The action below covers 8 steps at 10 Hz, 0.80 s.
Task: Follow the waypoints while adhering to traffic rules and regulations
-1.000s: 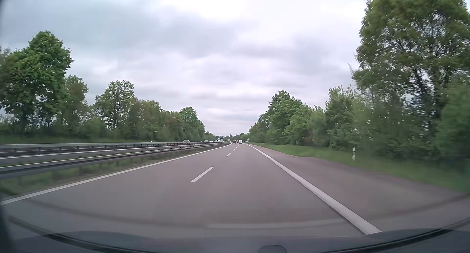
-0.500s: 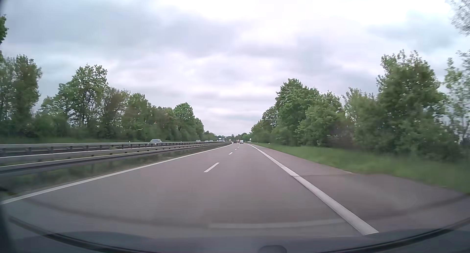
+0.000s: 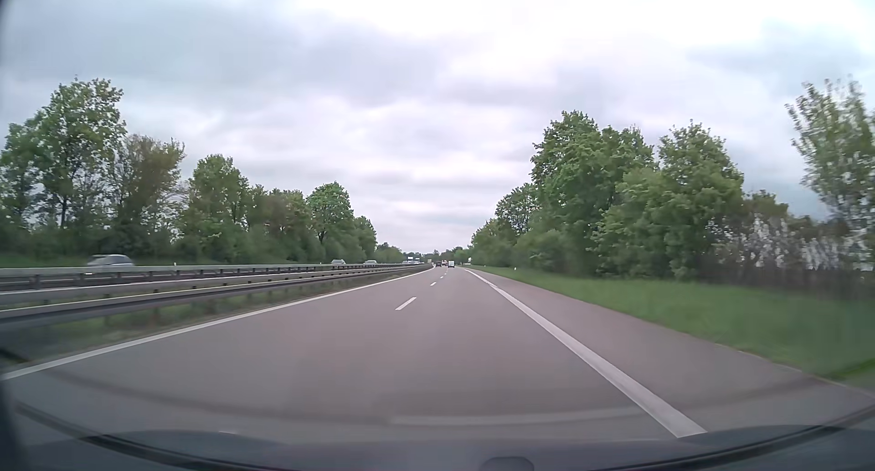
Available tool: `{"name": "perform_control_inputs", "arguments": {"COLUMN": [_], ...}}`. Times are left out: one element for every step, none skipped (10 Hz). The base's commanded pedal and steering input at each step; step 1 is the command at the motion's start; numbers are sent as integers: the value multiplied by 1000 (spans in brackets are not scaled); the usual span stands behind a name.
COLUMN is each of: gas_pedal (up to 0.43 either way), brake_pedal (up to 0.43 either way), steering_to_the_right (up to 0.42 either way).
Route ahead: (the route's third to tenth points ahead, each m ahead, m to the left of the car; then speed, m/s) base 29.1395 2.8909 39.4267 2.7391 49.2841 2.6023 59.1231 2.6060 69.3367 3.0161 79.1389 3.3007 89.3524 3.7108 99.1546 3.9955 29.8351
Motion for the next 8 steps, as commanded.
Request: {"name": "perform_control_inputs", "arguments": {"gas_pedal": [130, 130, 130, 130, 130, 130, 130, 130], "brake_pedal": [0, 0, 0, 0, 0, 0, 0, 0], "steering_to_the_right": [-1, -1, 0, 0, 0, 0, 1, 2]}}
